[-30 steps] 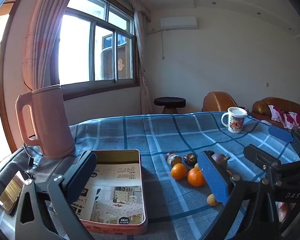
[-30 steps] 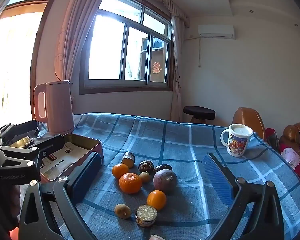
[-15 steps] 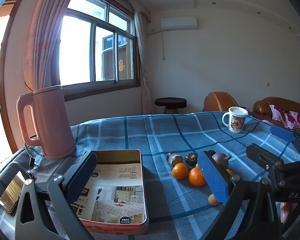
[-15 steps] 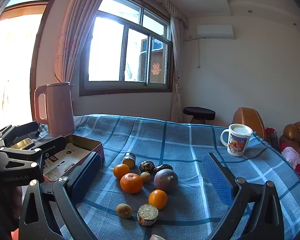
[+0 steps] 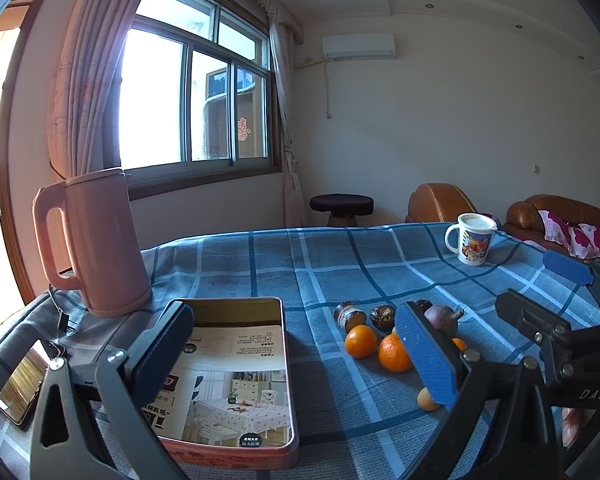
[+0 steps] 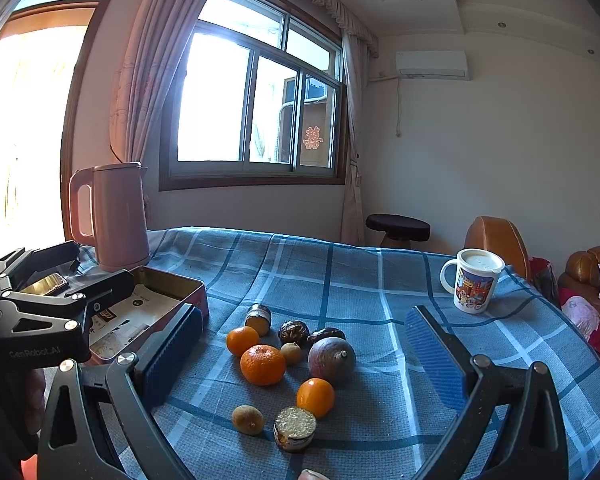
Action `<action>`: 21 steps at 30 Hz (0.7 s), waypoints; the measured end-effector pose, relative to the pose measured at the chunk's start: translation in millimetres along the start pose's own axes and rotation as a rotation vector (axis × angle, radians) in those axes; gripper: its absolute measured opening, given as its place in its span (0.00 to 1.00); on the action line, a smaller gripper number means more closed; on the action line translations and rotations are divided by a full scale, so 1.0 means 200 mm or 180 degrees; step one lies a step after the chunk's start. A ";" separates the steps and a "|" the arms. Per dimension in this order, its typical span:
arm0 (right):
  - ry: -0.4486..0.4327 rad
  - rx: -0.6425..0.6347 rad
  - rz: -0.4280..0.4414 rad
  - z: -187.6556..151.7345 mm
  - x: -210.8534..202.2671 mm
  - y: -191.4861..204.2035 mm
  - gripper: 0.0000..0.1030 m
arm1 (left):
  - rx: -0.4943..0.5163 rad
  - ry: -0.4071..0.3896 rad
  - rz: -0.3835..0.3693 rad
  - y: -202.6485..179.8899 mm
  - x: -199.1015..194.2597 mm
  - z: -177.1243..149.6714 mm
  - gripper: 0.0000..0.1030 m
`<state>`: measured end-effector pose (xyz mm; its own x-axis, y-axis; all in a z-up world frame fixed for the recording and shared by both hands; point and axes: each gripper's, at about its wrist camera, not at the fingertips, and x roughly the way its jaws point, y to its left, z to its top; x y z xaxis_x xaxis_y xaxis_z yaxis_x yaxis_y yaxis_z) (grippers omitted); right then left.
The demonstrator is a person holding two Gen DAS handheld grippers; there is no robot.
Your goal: Organize fruits
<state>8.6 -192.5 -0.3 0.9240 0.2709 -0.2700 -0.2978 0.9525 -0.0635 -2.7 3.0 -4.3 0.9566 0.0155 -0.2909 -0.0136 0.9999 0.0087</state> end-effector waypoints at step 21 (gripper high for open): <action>0.0032 -0.0060 0.0031 -0.01 0.01 0.02 0.99 | -0.0008 0.0003 0.0003 0.01 0.00 0.00 1.00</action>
<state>7.8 -188.1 -2.8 0.9186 0.2785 -0.2805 -0.3113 0.9470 -0.0789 -2.0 4.2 -5.2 0.9564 0.0166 -0.2917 -0.0154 0.9999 0.0066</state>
